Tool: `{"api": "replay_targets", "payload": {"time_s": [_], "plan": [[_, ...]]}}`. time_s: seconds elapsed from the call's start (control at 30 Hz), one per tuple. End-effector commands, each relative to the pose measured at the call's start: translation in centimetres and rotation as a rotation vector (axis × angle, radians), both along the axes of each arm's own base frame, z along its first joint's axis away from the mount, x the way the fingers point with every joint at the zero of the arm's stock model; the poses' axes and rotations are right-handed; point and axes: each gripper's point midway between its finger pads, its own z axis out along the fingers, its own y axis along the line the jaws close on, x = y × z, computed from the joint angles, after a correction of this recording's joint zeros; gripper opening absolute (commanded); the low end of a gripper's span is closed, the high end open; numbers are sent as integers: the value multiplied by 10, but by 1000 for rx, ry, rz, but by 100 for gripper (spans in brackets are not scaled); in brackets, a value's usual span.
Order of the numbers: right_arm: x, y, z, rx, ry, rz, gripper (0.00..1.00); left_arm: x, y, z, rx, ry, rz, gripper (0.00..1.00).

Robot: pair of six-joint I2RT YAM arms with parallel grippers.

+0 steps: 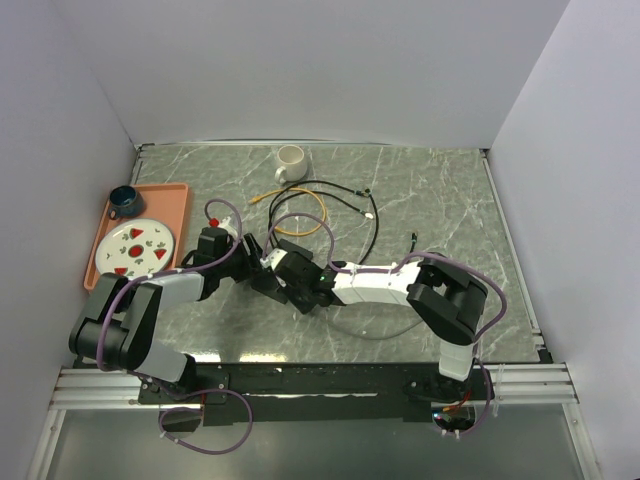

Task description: Insert the plug into the switch port

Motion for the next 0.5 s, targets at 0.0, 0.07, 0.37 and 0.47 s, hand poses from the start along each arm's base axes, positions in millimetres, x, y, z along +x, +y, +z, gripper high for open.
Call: {"api": "replay_targets", "payload": {"time_s": [0.0, 0.07, 0.37, 0.47], "plan": [[12, 6, 4, -9, -48, -21, 0, -16, -3, -14, 9, 78, -35, 66], [13, 4, 4, -13, -56, -21, 0, -15, -4, -14, 8, 76, -38, 66], [14, 10, 8, 12, -58, -13, 0, -14, -10, -15, 6, 84, -60, 66], [17, 10, 7, 8, -61, -15, 0, -14, -11, -15, 9, 84, -63, 66]]}}
